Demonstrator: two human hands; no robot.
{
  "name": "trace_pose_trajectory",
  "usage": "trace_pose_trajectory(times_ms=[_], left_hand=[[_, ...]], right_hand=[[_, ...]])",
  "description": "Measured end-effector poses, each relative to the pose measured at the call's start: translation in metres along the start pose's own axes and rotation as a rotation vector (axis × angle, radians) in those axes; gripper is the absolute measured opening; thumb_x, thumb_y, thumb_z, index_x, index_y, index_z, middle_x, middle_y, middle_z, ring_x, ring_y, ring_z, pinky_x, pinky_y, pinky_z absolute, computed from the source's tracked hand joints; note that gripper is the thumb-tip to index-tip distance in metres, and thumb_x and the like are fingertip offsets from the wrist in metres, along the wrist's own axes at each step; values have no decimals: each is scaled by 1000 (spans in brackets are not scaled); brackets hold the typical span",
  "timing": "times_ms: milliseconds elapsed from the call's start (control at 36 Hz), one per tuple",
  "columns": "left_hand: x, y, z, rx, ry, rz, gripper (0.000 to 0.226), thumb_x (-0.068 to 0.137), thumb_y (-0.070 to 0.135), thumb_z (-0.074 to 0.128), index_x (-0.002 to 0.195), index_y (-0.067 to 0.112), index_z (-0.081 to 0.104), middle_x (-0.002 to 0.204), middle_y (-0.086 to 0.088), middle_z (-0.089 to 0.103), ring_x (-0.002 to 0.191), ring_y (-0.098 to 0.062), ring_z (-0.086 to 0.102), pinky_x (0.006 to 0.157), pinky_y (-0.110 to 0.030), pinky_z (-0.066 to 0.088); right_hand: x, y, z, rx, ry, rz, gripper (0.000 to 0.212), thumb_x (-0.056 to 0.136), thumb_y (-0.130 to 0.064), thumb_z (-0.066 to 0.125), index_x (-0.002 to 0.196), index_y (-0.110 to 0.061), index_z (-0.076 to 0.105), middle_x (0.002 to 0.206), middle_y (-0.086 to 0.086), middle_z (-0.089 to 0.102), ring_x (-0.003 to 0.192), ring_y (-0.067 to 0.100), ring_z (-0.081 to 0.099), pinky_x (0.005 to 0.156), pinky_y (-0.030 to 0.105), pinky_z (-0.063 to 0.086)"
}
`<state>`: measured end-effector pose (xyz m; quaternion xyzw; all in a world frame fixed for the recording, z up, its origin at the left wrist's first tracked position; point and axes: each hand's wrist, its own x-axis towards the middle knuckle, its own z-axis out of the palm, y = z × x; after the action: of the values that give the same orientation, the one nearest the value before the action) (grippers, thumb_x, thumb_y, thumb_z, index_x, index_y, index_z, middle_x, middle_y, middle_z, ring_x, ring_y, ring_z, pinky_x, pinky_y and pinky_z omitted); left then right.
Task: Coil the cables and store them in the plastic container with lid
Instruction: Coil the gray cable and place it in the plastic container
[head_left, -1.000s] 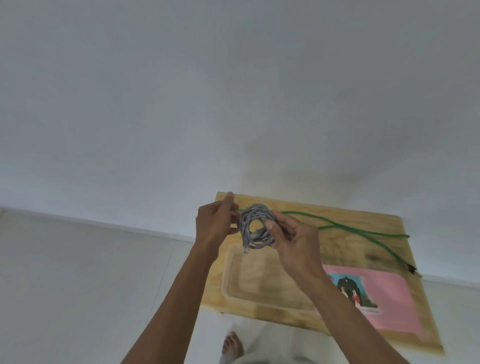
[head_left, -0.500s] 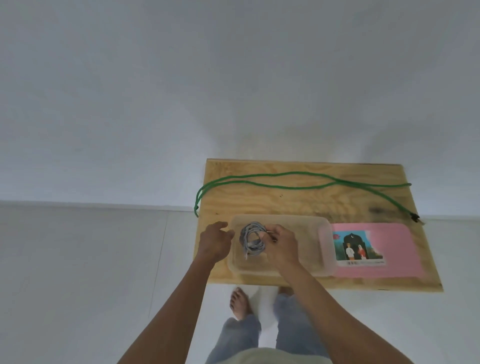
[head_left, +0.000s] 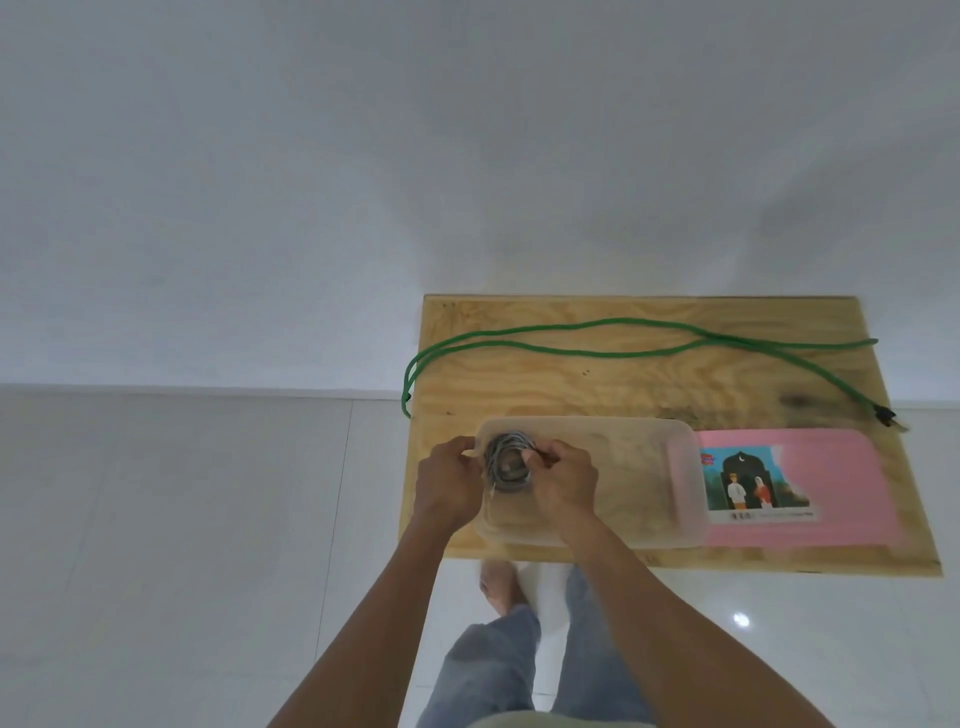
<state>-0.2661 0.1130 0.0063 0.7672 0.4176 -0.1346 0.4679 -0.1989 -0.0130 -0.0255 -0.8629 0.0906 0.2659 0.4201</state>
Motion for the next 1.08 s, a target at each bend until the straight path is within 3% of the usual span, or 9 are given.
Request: trace_pose_trajectory(times_ms=[83, 194, 361, 500, 667, 889, 1000, 1083], left_hand=[[0, 0, 0, 6, 4, 3, 34, 98, 20, 56, 131, 21, 64, 110, -11, 73, 85, -34, 72, 79, -49, 62], [-2, 3, 0, 16, 3, 7, 34, 100, 21, 56, 132, 20, 63, 109, -9, 72, 86, -31, 72, 81, -49, 61], [-3, 4, 1, 24, 8, 3, 34, 100, 22, 56, 133, 20, 62, 115, -10, 71, 87, -28, 71, 82, -47, 61], [-4, 4, 2, 15, 11, 1, 33, 101, 19, 56, 133, 18, 62, 109, -11, 71, 89, -29, 71, 80, -46, 62], [-3, 3, 3, 19, 23, -8, 34, 100, 17, 55, 133, 20, 62, 111, -11, 71, 92, -28, 70, 82, -46, 62], [-2, 1, 4, 6, 17, -22, 34, 100, 16, 55, 133, 20, 62, 109, -11, 73, 90, -27, 72, 79, -45, 63], [-2, 1, 5, -6, 17, -28, 33, 100, 16, 54, 131, 19, 63, 104, -12, 74, 86, -27, 73, 77, -46, 63], [-2, 1, 5, -6, 22, -33, 33, 99, 16, 54, 131, 20, 63, 105, -12, 74, 85, -28, 73, 75, -45, 64]], right_hand=[[-1, 0, 2, -1, 10, -6, 19, 89, -16, 73, 106, -7, 77, 103, 11, 77, 99, 28, 70, 92, 31, 51], [-3, 1, -1, 6, 1, -5, 22, 89, -18, 73, 109, -9, 76, 102, 10, 76, 99, 28, 69, 89, 28, 49], [-5, 3, -4, -8, -51, 18, 39, 90, -28, 72, 126, -13, 67, 120, 9, 70, 111, 26, 64, 99, 30, 48], [-7, 4, -11, 52, -93, 35, 48, 90, -28, 72, 134, -11, 61, 116, 9, 67, 98, 18, 60, 85, 19, 42], [-7, 8, -13, 38, -127, 5, 53, 84, -28, 80, 131, -11, 64, 103, 2, 66, 96, 16, 61, 85, 20, 44], [-6, 7, -14, 44, -178, 46, 56, 77, -25, 85, 128, -12, 65, 118, 5, 70, 98, 14, 61, 85, 20, 45], [-2, 9, -16, 75, -245, 72, 54, 66, -16, 92, 116, -12, 70, 105, 1, 74, 95, 17, 68, 80, 24, 51], [0, 11, -19, 139, -302, 106, 61, 57, -12, 96, 112, -12, 70, 102, -1, 75, 98, 20, 71, 90, 33, 58]])
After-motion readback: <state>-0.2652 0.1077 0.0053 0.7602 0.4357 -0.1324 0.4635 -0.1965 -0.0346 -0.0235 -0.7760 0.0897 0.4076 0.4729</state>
